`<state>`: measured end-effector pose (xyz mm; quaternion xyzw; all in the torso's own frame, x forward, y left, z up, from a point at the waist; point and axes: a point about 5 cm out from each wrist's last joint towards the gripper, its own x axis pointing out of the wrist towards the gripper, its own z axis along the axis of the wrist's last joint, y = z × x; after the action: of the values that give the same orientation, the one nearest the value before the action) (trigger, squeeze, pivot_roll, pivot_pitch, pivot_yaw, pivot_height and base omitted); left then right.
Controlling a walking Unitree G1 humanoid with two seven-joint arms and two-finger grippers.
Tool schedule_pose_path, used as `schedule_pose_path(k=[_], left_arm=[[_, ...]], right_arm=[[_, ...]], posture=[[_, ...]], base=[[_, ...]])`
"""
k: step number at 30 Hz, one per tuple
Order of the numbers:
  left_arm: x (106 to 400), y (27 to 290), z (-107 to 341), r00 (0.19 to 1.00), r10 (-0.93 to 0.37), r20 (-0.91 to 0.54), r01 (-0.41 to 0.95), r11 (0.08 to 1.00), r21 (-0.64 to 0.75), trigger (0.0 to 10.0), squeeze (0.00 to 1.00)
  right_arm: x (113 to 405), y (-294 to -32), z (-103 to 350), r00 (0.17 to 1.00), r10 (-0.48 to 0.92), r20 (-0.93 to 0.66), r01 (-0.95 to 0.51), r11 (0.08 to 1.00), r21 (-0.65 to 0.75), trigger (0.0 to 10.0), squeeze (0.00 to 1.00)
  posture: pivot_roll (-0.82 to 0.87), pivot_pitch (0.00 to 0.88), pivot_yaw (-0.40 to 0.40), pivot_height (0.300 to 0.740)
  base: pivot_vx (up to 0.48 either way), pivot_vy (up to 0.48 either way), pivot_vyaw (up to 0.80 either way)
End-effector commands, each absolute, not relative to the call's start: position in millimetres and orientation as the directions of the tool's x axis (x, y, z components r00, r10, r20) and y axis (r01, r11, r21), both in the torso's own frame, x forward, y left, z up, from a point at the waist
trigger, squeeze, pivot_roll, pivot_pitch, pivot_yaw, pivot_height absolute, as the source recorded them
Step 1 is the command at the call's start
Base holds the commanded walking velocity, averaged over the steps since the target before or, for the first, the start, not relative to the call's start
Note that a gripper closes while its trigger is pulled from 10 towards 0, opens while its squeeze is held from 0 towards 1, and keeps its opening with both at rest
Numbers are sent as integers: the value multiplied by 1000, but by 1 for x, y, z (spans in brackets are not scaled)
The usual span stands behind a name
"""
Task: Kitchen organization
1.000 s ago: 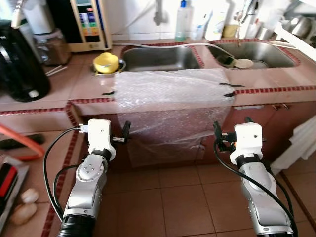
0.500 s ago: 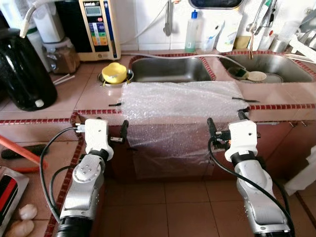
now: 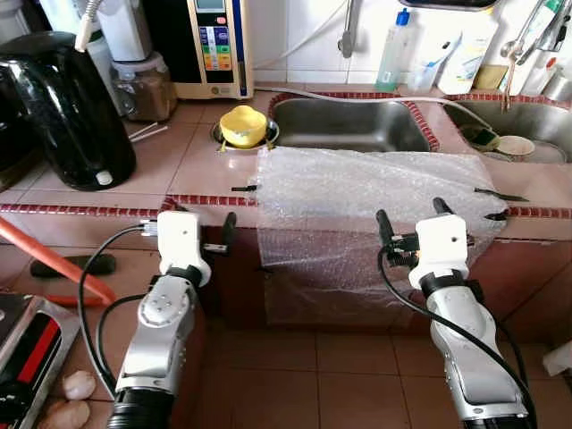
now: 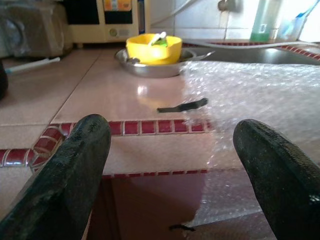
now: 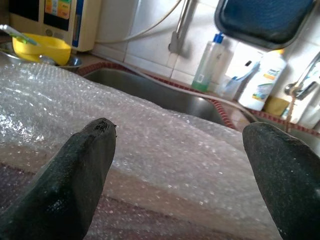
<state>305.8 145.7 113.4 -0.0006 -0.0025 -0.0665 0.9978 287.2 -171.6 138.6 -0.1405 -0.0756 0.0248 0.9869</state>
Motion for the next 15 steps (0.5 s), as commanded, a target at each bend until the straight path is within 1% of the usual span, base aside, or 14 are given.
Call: schedule_pose_path(k=[1,15], left_arm=[[308,144,118,990,-137,19,137,991,-1,10000,0],[309,146,116,992,-123,8,123,992,-10,10000,0]], right_arm=[[288,-176,143,986,61,154,-14,956,-292,10000,0],[288,-177,142,987,61,149,-14,955,-298,10000,0]], posture=[[-5,0,15,740],[-4,0,15,740]], base=[[0,-480,0],[0,-480,0]])
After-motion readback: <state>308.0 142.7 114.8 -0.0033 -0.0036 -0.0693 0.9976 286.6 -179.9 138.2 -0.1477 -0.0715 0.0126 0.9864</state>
